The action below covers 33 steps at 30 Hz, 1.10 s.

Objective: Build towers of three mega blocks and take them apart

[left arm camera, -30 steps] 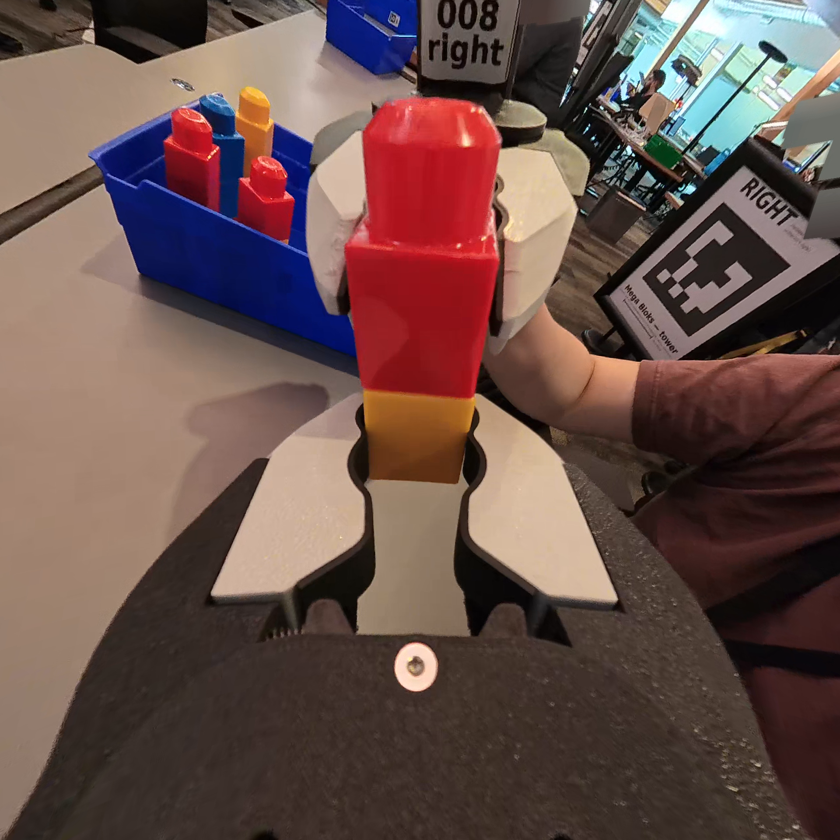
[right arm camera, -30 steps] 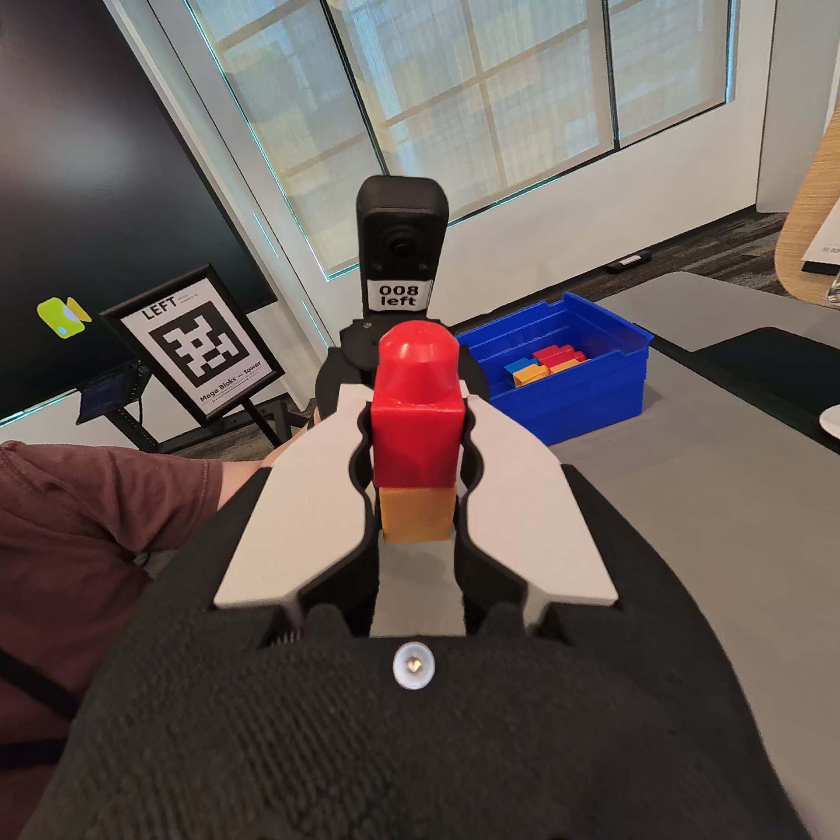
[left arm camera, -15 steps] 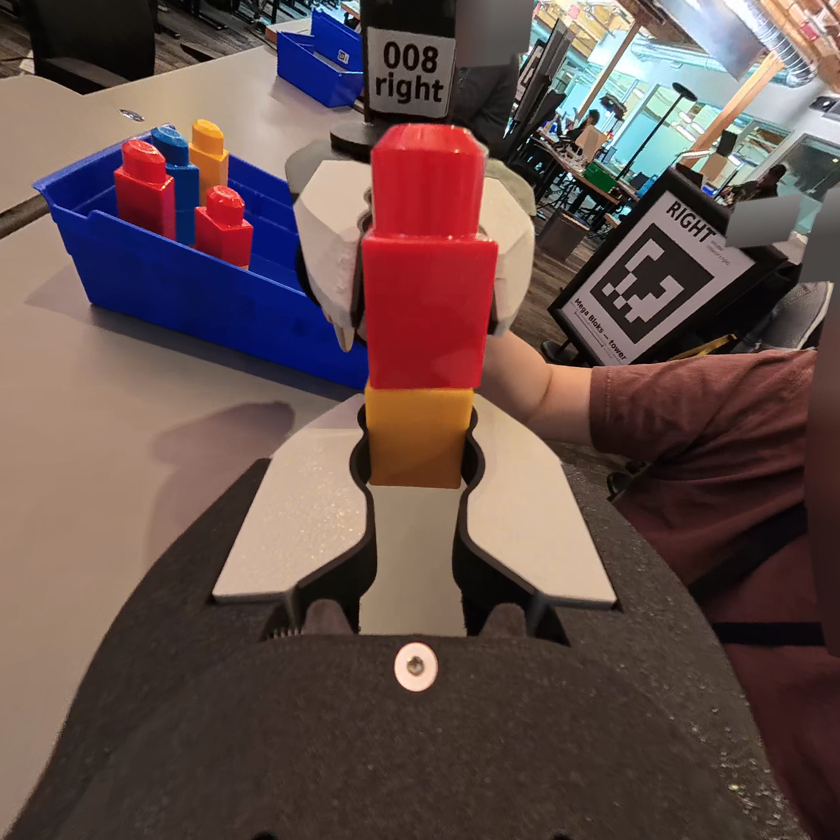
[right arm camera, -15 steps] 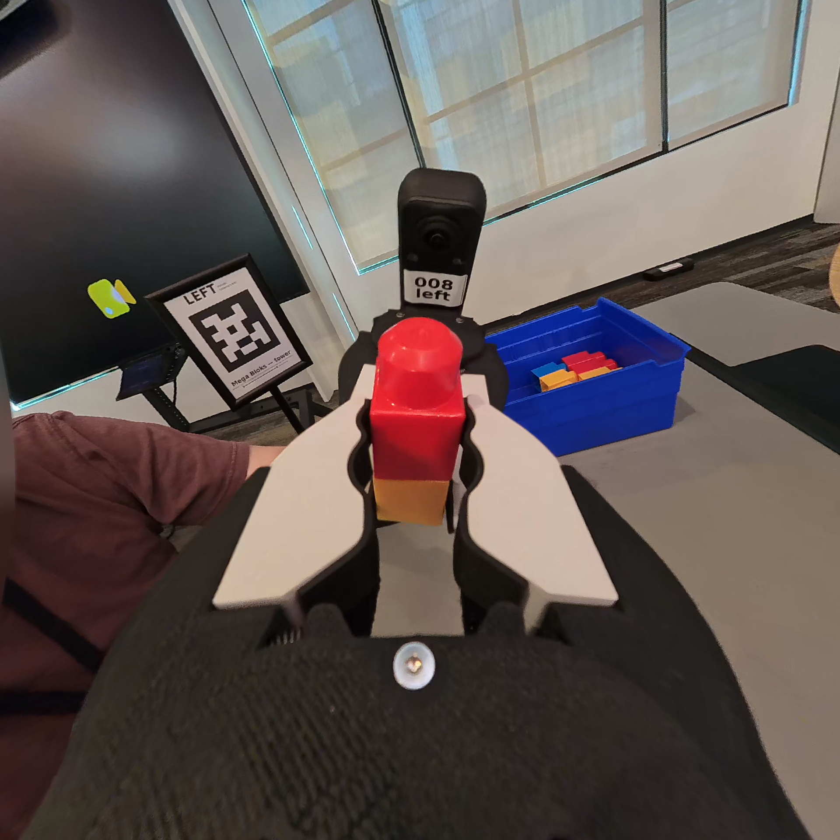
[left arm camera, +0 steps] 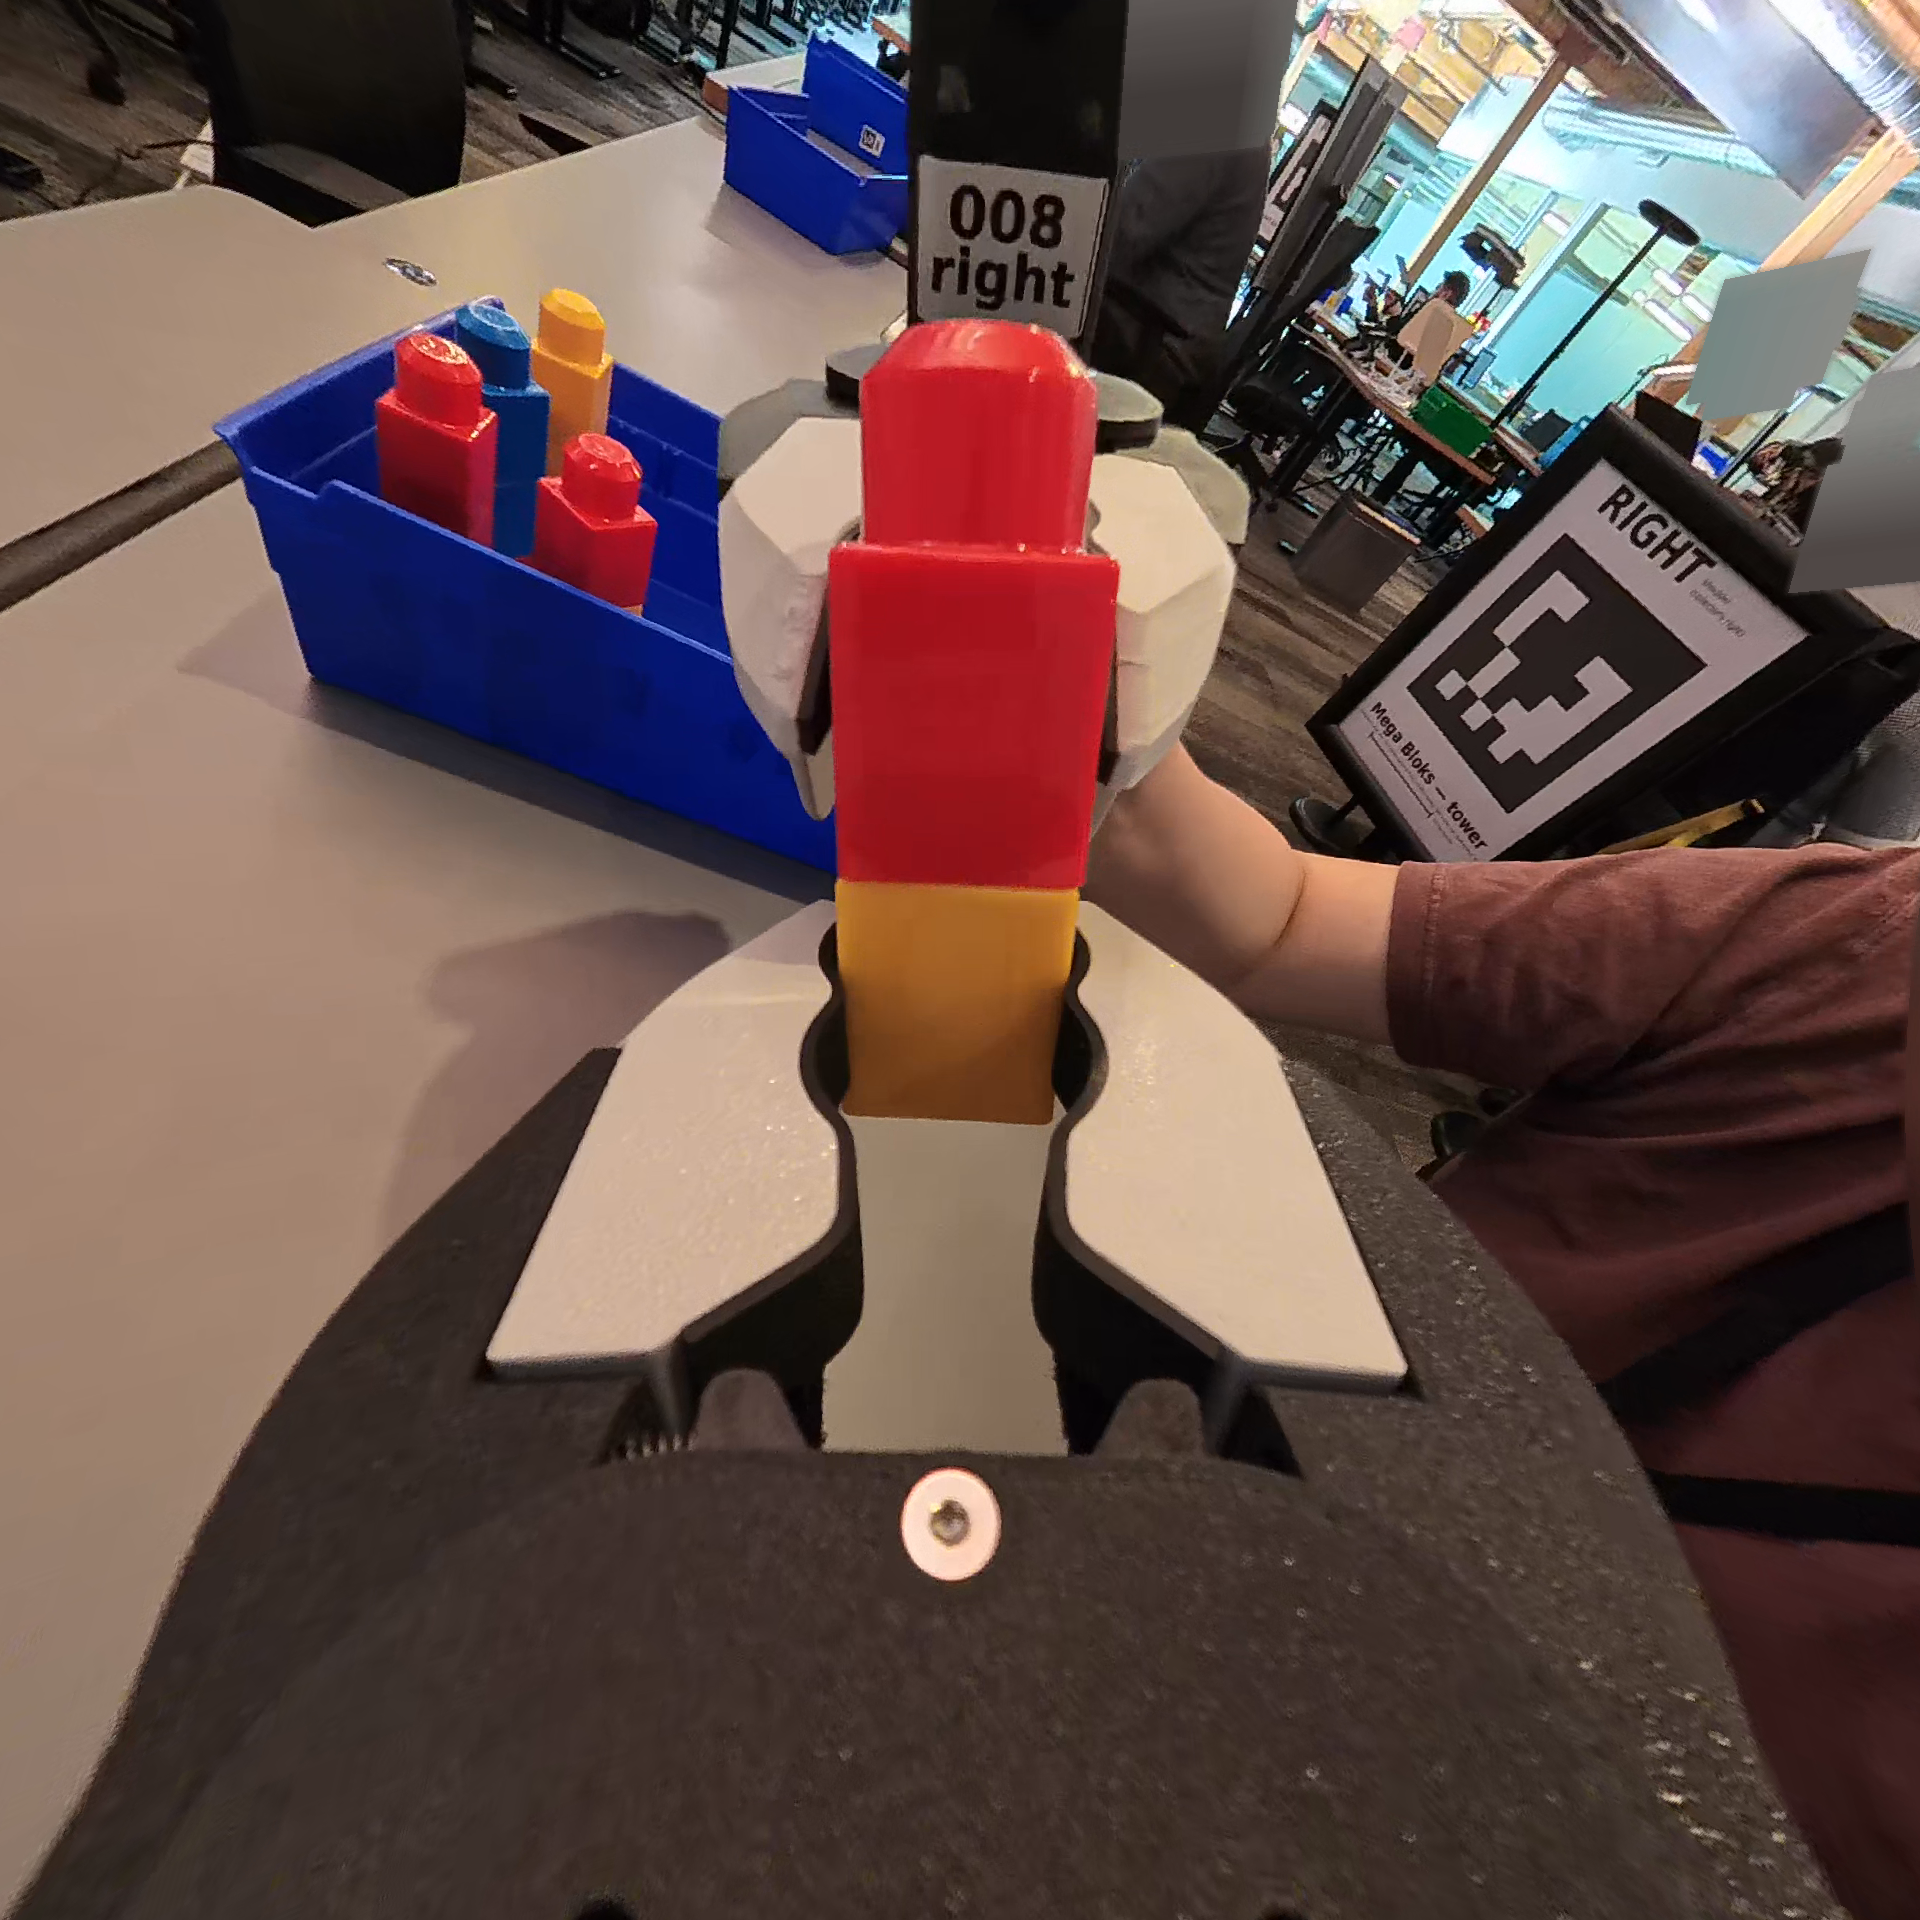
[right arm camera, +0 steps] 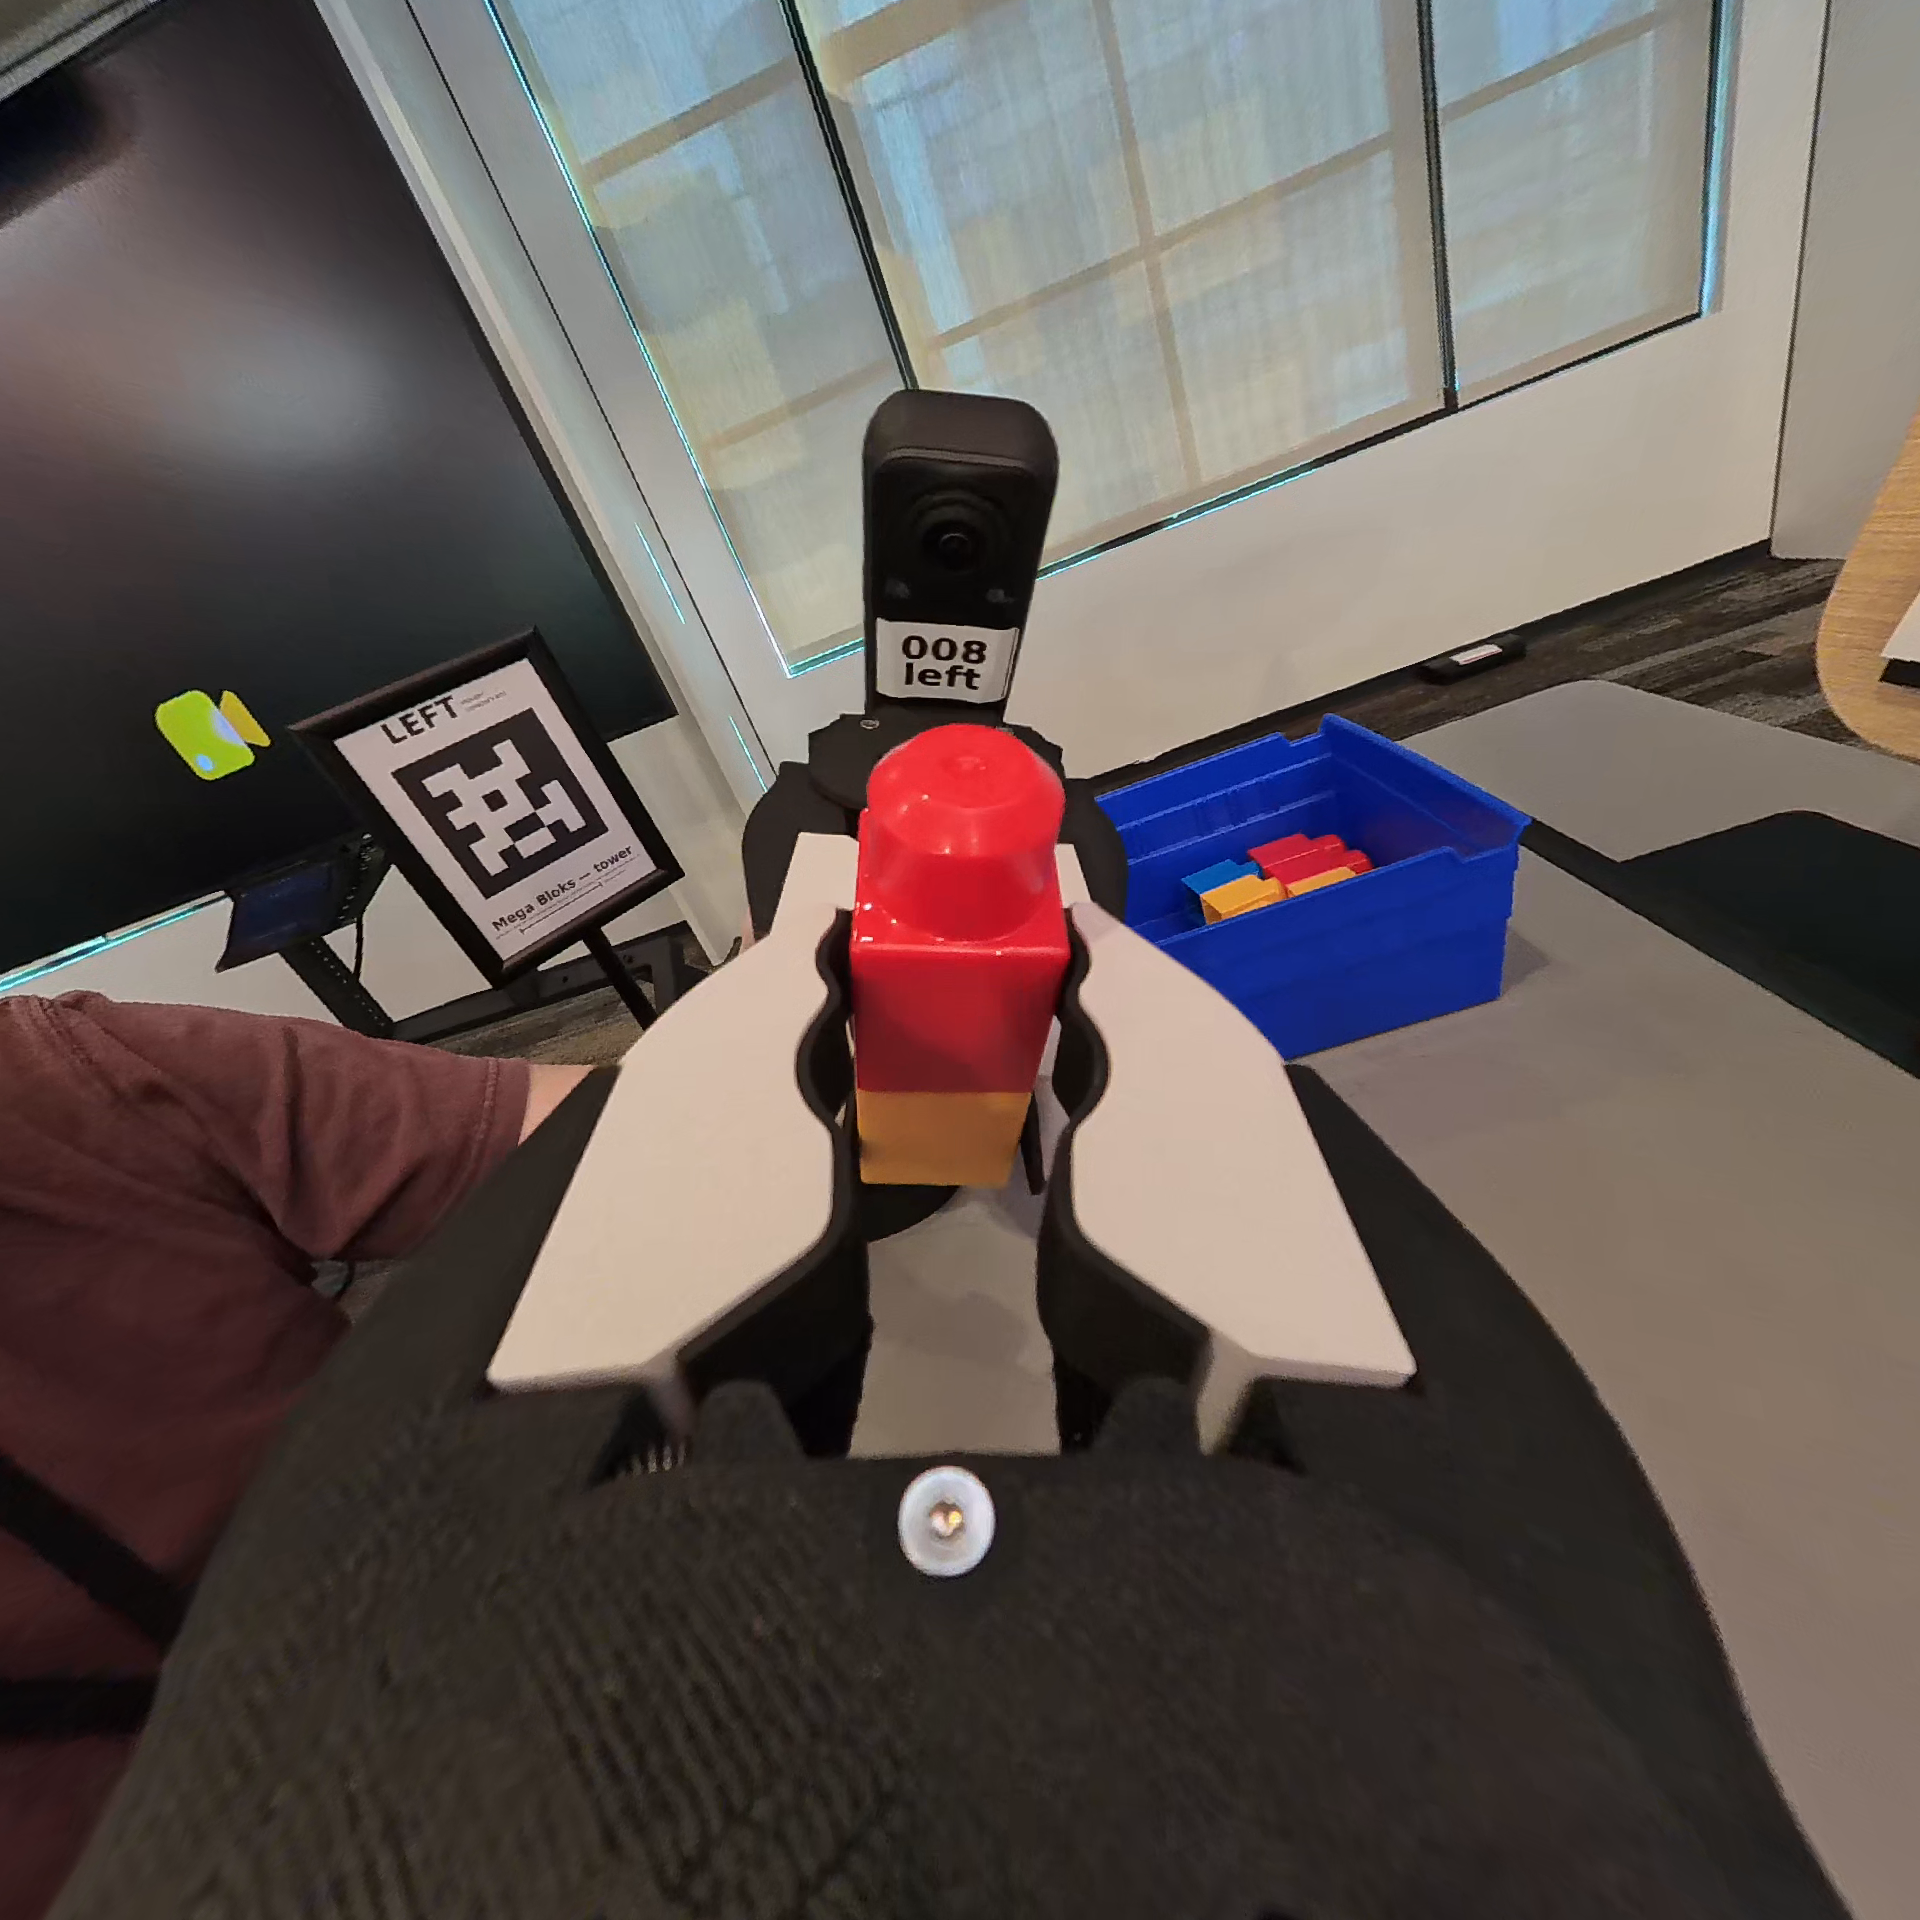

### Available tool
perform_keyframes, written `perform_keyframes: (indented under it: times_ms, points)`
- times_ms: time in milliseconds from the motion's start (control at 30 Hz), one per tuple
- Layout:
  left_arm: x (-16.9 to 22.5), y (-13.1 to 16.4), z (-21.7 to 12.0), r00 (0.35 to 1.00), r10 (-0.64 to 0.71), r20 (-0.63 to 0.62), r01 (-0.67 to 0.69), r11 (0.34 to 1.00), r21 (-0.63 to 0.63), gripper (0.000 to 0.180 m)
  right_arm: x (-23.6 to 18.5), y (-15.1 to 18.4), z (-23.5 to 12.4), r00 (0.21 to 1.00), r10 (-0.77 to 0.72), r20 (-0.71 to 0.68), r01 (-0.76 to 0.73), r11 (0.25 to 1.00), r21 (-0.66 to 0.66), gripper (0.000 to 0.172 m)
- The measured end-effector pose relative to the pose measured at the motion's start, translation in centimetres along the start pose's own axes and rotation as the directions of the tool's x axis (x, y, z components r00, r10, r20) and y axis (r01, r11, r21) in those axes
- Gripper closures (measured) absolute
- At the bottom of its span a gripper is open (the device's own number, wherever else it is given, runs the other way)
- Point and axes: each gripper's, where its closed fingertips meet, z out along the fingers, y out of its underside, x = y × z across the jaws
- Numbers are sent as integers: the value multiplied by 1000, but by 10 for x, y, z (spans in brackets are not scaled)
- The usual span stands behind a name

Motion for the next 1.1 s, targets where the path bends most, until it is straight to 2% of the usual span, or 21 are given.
perform_keyframes:
  times_ms: [433,500,533,600,667,700,767,833,867,967,1100]
  points:
    - [-8,4,-5,1000,-18,16,18,1000,-15,142,7,7,2,1000,-8,-5,8,1000,-19,134]
    - [-10,3,-18,997,-71,-16,71,997,-15,126,14,2,-1,999,-34,-31,35,998,42,134]
    - [-16,4,-33,996,-86,9,86,996,-26,125,23,1,-4,997,-28,-68,33,998,62,135]
    - [-41,3,-77,981,-86,172,89,996,-5,134,49,12,-9,983,-22,-182,28,999,30,135]
    - [-71,1,-135,907,-88,411,68,996,63,134,81,40,-8,941,-73,-329,47,995,-84,135]
    - [-86,4,-166,841,-96,532,60,995,84,134,95,57,-6,919,-103,-382,49,988,-148,135]
    - [-112,25,-226,661,-120,740,87,993,82,130,114,89,1,887,-156,-434,48,967,-250,135]
    - [-134,53,-270,487,-128,864,158,986,57,127,128,110,5,866,-188,-464,48,953,-298,135]
    - [-142,63,-278,456,-135,880,183,981,56,128,133,117,6,858,-193,-475,47,952,-301,135]
    - [-163,82,-275,464,-180,867,237,969,74,134,143,129,3,854,-180,-488,35,956,-291,135]
    - [-186,114,-264,455,-60,889,315,944,-97,135,153,141,-3,855,-182,-487,20,948,-319,135]
